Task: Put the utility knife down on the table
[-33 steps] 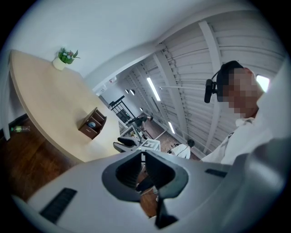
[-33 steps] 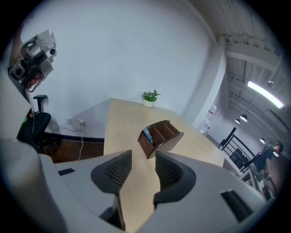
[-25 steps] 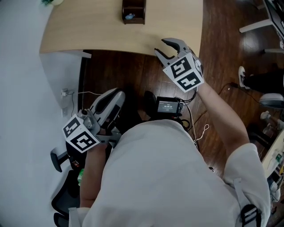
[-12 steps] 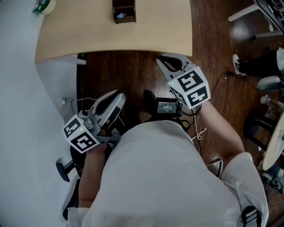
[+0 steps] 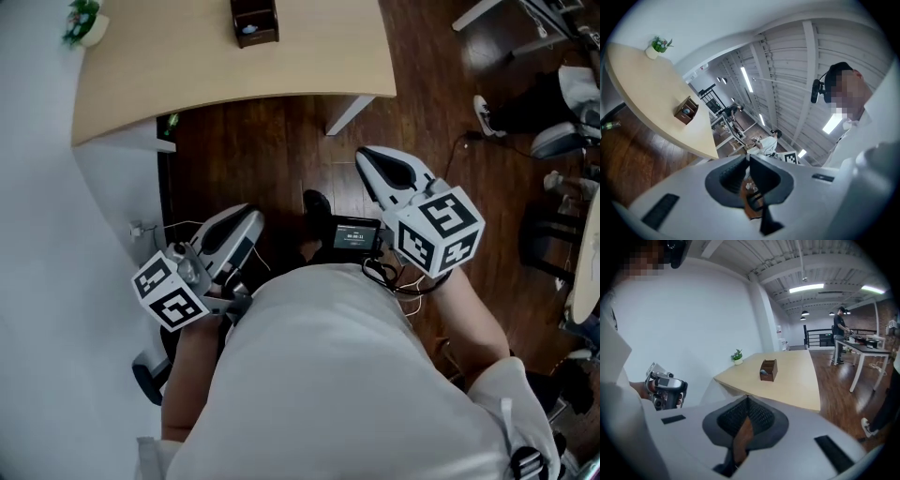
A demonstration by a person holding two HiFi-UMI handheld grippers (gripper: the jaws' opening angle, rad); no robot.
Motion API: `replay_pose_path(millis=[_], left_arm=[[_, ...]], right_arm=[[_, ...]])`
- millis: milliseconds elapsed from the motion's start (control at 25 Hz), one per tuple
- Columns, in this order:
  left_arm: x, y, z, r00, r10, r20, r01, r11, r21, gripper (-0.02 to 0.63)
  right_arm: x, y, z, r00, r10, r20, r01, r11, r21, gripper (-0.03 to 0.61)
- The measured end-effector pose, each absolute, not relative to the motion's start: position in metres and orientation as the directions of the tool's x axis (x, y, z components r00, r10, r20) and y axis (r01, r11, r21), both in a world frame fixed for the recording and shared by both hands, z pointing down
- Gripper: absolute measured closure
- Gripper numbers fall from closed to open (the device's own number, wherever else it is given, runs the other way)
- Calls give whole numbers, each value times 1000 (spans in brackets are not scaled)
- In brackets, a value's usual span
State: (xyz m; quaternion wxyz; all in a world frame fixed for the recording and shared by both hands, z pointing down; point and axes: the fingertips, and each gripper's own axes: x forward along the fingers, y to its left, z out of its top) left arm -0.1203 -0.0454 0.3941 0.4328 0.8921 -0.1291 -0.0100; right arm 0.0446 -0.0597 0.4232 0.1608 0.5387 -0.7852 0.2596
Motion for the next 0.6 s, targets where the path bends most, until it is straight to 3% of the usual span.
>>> replay_pose_path(millis=[280,600], left_arm=[[-136,-4,387,990,-124,63,-128,-630,766,609],[-155,18,385,995,-84,46,-89,-631,770,609]], right_arm=[[4,12,413,-328,-797,507,-927,166,-337,578],[-23,46,388,-310,-839,447,-894,97,-437,578]])
